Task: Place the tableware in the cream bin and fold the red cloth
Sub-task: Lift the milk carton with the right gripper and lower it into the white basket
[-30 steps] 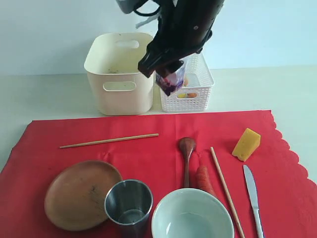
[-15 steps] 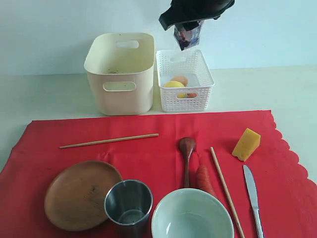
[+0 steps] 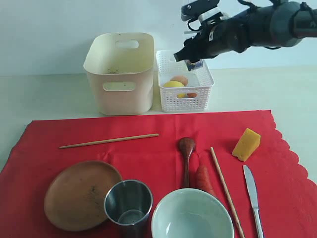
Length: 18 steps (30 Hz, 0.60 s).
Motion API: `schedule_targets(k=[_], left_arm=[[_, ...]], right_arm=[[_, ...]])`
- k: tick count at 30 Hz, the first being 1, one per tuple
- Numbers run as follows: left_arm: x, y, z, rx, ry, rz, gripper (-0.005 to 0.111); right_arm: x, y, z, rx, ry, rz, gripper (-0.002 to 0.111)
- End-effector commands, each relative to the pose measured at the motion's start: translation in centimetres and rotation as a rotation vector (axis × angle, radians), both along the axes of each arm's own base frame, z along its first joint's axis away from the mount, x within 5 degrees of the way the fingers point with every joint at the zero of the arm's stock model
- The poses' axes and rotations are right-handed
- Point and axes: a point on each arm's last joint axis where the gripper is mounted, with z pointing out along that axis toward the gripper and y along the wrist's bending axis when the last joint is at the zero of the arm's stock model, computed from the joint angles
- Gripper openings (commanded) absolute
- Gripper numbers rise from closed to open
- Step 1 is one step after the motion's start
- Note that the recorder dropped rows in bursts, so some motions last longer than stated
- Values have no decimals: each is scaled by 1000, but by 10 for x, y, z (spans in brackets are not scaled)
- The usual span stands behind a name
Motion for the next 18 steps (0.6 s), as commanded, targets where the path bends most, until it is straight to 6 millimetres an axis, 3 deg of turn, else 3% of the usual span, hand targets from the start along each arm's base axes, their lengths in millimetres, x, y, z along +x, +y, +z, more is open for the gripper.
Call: schedule_targets(k=[1,8,18], left_arm=[[0,0,0,-4,-5,4,0],[0,0,0,-4,-5,4,0],[0,0,0,-4,-5,4,0]], right_arm=[[11,6,-12,58,-102,38,0],[24,4,-38,45,-129,58,0],[41,-3,-51,44,-134,35,0]])
